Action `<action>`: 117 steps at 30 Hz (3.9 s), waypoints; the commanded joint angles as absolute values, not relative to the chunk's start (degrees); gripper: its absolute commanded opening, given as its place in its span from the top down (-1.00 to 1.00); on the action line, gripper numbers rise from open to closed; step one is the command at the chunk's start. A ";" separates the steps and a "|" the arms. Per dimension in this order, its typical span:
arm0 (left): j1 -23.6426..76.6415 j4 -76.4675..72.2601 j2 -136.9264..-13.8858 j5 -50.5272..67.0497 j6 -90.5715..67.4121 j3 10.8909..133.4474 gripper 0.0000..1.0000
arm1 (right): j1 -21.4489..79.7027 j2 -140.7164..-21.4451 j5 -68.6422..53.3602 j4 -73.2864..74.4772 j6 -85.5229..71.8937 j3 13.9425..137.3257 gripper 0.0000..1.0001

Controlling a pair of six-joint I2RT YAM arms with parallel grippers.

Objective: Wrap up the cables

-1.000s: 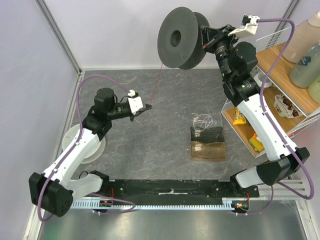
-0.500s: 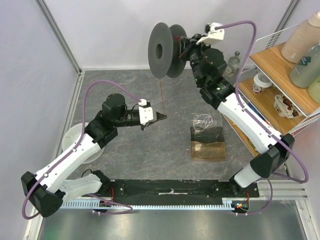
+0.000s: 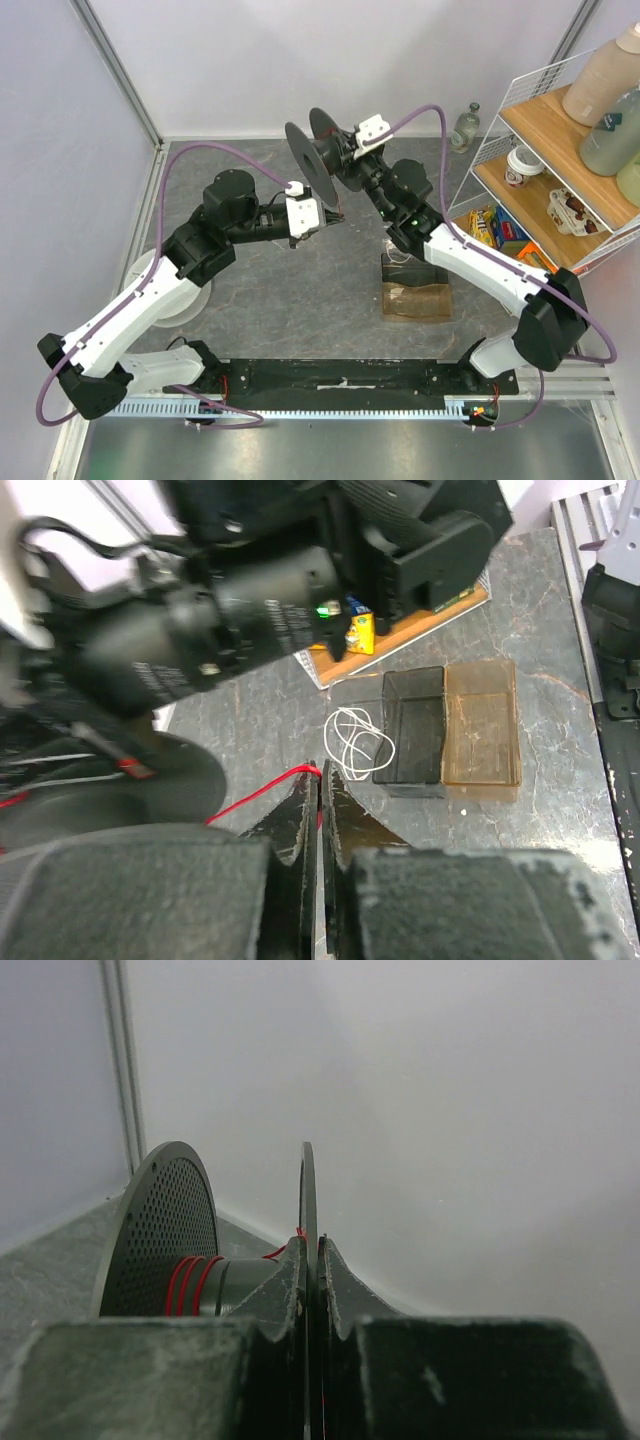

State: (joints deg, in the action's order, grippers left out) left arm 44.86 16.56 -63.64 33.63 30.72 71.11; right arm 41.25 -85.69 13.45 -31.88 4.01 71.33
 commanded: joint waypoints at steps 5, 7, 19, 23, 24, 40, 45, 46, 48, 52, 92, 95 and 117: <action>46.58 22.32 -63.28 29.99 35.75 81.64 0.96 | 40.34 -74.10 -2.96 -42.29 18.71 61.62 1.00; 46.49 22.59 -63.19 26.65 39.01 82.35 0.96 | 40.34 -72.17 -6.58 -40.79 19.78 59.86 1.00; 42.99 21.62 -64.51 15.82 49.75 86.57 0.96 | 38.68 -64.52 -17.04 -29.19 19.35 57.48 1.00; 34.21 21.79 -66.35 21.52 45.98 88.32 0.96 | 36.22 -62.76 -20.82 -27.69 11.88 59.50 1.00; 31.75 22.58 -66.97 24.40 43.97 89.46 0.96 | 35.78 -62.41 -21.87 -26.90 9.78 60.46 1.00; 10.20 16.19 -75.59 57.20 8.99 93.08 0.96 | 29.01 -65.30 -28.14 -25.40 -26.87 75.05 1.00; 8.88 9.33 -76.03 64.94 -4.63 88.60 0.96 | 24.35 -69.33 -24.79 -29.61 -42.07 78.22 1.00; 8.79 7.40 -76.03 65.91 -7.18 87.29 0.96 | 24.08 -70.13 -24.61 -31.01 -44.97 78.66 1.00; 8.88 2.40 -76.11 68.45 -12.37 85.18 0.96 | 23.91 -71.89 -25.40 -33.39 -50.08 80.15 1.00; 8.61 -4.47 -77.17 72.24 -19.58 84.55 0.96 | 23.73 -73.48 -26.90 -35.59 -56.59 82.70 1.00; 19.86 -53.96 -75.76 72.42 -62.75 72.86 0.97 | 25.49 -75.76 -11.34 -45.70 -54.67 88.69 1.00; 19.95 -54.14 -75.94 72.95 -62.32 72.95 0.96 | 25.66 -75.32 -12.13 -46.06 -54.41 87.37 1.00; 10.11 -47.55 -71.81 72.60 -55.28 64.25 0.54 | 24.17 -73.74 -10.81 -41.84 -51.33 80.77 1.00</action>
State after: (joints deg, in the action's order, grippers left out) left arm 11.77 -47.83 -74.74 70.48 -58.19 65.12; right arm 24.58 -75.70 -14.28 -36.80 -51.16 80.44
